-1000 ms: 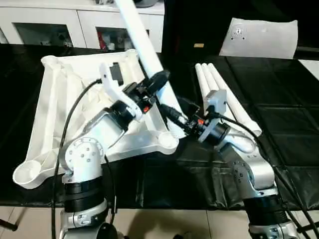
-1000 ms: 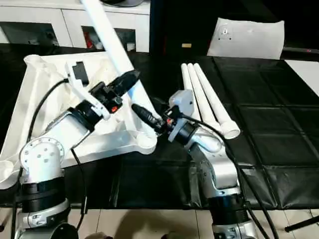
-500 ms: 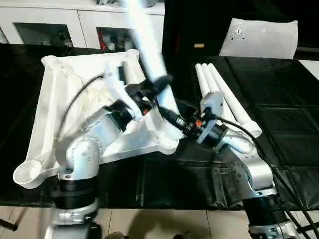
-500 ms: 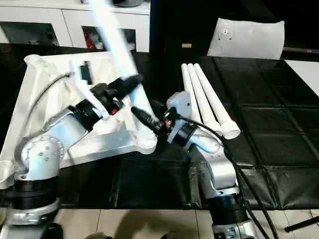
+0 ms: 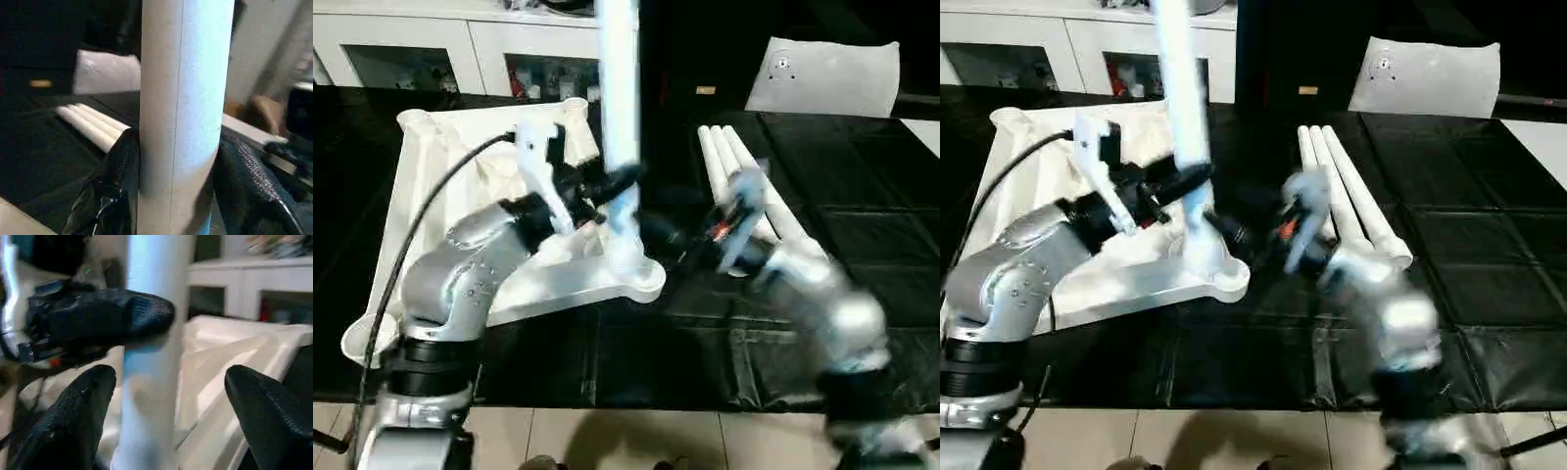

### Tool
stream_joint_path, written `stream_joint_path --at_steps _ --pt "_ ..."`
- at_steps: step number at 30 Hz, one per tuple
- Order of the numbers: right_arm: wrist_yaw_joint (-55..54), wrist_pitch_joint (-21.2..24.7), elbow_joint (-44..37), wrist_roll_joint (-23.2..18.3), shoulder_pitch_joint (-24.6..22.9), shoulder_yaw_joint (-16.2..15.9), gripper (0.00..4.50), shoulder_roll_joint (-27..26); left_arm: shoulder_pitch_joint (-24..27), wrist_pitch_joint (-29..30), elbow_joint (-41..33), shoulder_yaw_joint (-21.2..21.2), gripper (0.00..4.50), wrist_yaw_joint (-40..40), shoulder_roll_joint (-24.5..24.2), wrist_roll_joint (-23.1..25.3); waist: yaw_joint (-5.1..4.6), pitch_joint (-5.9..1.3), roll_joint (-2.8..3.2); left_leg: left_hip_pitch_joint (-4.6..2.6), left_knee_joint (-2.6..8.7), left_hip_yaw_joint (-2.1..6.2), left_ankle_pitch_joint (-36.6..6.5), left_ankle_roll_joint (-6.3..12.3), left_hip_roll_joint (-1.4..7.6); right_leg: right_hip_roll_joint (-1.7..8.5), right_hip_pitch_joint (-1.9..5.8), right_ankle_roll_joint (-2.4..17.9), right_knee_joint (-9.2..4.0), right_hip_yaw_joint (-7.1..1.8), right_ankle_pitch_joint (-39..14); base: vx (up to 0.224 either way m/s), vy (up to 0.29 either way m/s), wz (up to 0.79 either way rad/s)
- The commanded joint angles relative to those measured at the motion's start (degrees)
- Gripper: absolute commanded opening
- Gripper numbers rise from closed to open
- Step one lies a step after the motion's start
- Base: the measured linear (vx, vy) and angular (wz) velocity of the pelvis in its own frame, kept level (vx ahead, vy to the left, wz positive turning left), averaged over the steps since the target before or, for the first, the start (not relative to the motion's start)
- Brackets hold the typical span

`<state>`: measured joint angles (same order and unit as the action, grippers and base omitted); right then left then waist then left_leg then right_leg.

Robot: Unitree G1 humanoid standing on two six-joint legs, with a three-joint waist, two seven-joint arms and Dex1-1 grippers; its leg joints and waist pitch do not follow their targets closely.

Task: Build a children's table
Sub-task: Pick table leg

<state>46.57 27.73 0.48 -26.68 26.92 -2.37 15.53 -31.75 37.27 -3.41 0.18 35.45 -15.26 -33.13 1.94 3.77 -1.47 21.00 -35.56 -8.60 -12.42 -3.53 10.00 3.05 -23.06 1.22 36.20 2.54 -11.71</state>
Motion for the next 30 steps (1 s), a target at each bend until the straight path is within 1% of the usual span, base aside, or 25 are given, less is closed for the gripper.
stream_joint_path --at_steps 1,2,3,4,6,7,9,11,12,14,17,18,19,22,23,25,28,29,30 --pt "2.2 2.1 -1.0 -1.0 0.4 -0.4 3.94 0.8 -1.6 0.3 -0.2 -0.1 1.85 1.8 -0.2 -1.4 0.05 -4.20 -0.29 -0.10 3.78 -0.14 0.4 2.92 2.25 4.11 4.06 12.9 -3.48 -2.83 -0.9 0.000 0.000 0.00" --pt "2.9 2.7 -1.0 -1.4 0.7 -0.5 3.94 1.4 -1.9 0.1 0.0 -0.1 1.85 2.5 -0.3 -1.6 0.06 -4.26 -0.58 -0.06 3.72 -0.22 0.6 3.03 2.28 4.18 4.05 13.0 -3.45 -2.86 -0.7 0.000 0.000 0.00" --pt "3.8 3.5 -1.1 -1.7 1.1 -0.7 3.94 2.1 -2.2 0.0 0.3 -0.2 1.85 3.5 -0.5 -1.9 0.11 -4.30 -0.51 -0.07 3.71 -0.17 0.9 3.33 2.25 4.17 4.11 13.1 -3.44 -2.81 -0.7 0.000 0.000 0.00" --pt "7.4 4.6 -1.5 -2.5 1.6 -2.1 3.94 4.4 -3.0 0.5 0.4 -0.4 1.85 6.0 -0.9 -3.4 0.17 -4.33 -0.59 -0.09 3.66 -0.16 1.1 3.62 2.23 4.14 4.15 13.2 -3.41 -2.77 -0.7 0.000 0.000 0.00" --pt "10.1 6.3 -1.4 -3.3 1.9 -3.1 3.94 6.2 -3.6 0.7 0.2 -0.2 1.85 8.8 -0.8 -5.3 0.32 -4.37 -0.60 -0.09 3.56 -0.18 1.5 4.03 2.19 4.17 4.19 13.5 -3.32 -2.79 -0.1 0.000 0.000 0.00" --pt "11.1 6.1 -1.2 -3.2 1.9 -3.5 3.94 6.7 -3.7 0.6 0.2 -0.4 1.85 9.7 -0.9 -5.5 0.22 -4.34 -0.89 -0.04 3.57 -0.27 1.5 4.19 2.24 4.17 4.11 13.5 -3.38 -2.83 -0.1 0.000 0.000 0.00" --pt "15.7 6.0 0.3 -3.6 2.2 -4.4 3.94 8.6 -4.2 -0.4 0.3 -1.6 1.85 14.1 -1.8 -5.6 0.30 -4.35 -1.14 0.01 3.56 -0.22 1.1 4.46 2.29 4.28 4.16 13.4 -3.45 -2.68 -1.8 0.000 0.000 0.00" --pt "17.4 6.2 0.8 -3.9 2.4 -4.6 3.94 9.0 -4.3 -0.5 0.2 -2.0 1.85 15.8 -2.2 -5.8 0.28 -4.29 -0.99 0.00 3.54 -0.25 1.0 4.54 2.39 4.35 3.98 13.3 -3.44 -2.74 -2.4 0.000 0.000 0.00" --pt "18.0 6.6 0.9 -4.2 2.4 -4.6 3.94 9.2 -4.4 -0.4 0.1 -2.2 1.85 16.3 -2.3 -6.0 0.28 -4.31 -1.17 0.01 3.53 -0.24 1.2 4.46 2.42 4.37 4.02 13.4 -3.40 -2.73 -2.4 0.000 0.000 0.00" --pt "19.1 7.1 1.2 -4.7 2.7 -4.7 3.65 9.4 -4.7 -0.1 0.1 -2.7 1.85 17.9 -2.8 -6.3 0.31 -4.34 -1.17 -0.09 3.51 -0.25 1.4 4.50 2.45 4.37 3.95 13.5 -3.38 -2.72 -2.3 0.000 0.000 0.00" --pt "20.5 7.8 1.4 -5.5 3.1 -5.3 3.45 10.0 -5.2 0.0 0.1 -3.7 1.85 19.8 -3.6 -6.3 0.39 -4.33 -1.18 -0.19 3.57 -0.23 1.4 4.57 2.47 4.33 3.92 13.8 -3.37 -2.70 -2.2 0.000 0.000 0.00" --pt "21.3 8.2 1.4 -5.8 3.3 -5.8 3.45 10.2 -5.6 0.0 0.2 -4.4 1.85 20.6 -3.7 -6.1 0.42 -4.34 -1.18 -0.17 3.55 -0.24 1.2 4.43 2.46 4.36 3.95 13.8 -3.36 -2.69 -2.4 0.000 0.000 0.00" --pt "21.6 8.4 1.4 -5.8 3.4 -5.9 3.20 10.2 -5.8 0.0 0.4 -4.6 1.85 20.9 -3.7 -6.1 0.43 -4.28 -1.18 -0.15 3.58 -0.24 1.1 4.33 2.47 4.37 3.92 13.8 -3.41 -2.69 -2.6 0.000 0.000 0.00" --pt "22.6 8.3 2.0 -5.5 3.9 -6.2 3.12 10.0 -6.3 -0.3 0.6 -5.8 1.85 23.1 -4.1 -5.4 0.52 -4.32 -1.26 -0.17 3.61 -0.24 0.8 3.86 2.50 4.40 3.92 13.7 -3.46 -2.67 -3.2 0.000 0.000 0.00" --pt "22.7 8.3 2.1 -5.3 4.0 -6.4 3.06 9.9 -6.3 -0.4 0.6 -6.1 1.85 23.5 -4.2 -5.2 0.51 -4.35 -1.20 -0.17 3.60 -0.24 0.8 3.70 2.50 4.39 3.92 13.7 -3.43 -2.67 -3.0 0.000 0.000 0.00" --pt "22.9 8.2 2.4 -5.0 4.1 -6.8 2.79 9.8 -6.5 -0.4 0.6 -6.4 1.85 23.4 -3.8 -5.0 0.52 -4.43 -1.37 -0.12 3.58 -0.22 1.1 3.55 2.48 4.39 4.04 13.8 -3.31 -2.67 -2.2 0.000 0.000 0.00" --pt "23.0 8.2 2.6 -4.7 4.1 -6.9 2.64 9.7 -6.6 -0.3 0.4 -6.5 1.85 23.6 -3.7 -5.0 0.58 -4.46 -1.34 -0.10 3.53 -0.22 1.5 3.64 2.45 4.40 4.06 13.9 -3.25 -2.67 -1.5 0.000 0.000 0.00" --pt "23.0 8.2 2.8 -4.7 4.1 -7.1 2.54 9.7 -6.7 -0.2 0.3 -6.7 1.85 24.0 -3.7 -5.1 0.61 -4.43 -1.27 -0.11 3.55 -0.22 1.4 3.63 2.47 4.41 4.03 14.0 -3.28 -2.67 -1.6 0.000 0.000 0.00" --pt "23.0 8.2 3.0 -4.8 4.2 -7.3 2.42 9.7 -6.7 -0.2 0.2 -6.9 1.85 24.3 -3.7 -5.2 0.65 -4.45 -1.34 -0.13 3.54 -0.25 1.4 3.61 2.46 4.38 4.03 14.0 -3.28 -2.67 -1.7 0.000 0.000 0.00"
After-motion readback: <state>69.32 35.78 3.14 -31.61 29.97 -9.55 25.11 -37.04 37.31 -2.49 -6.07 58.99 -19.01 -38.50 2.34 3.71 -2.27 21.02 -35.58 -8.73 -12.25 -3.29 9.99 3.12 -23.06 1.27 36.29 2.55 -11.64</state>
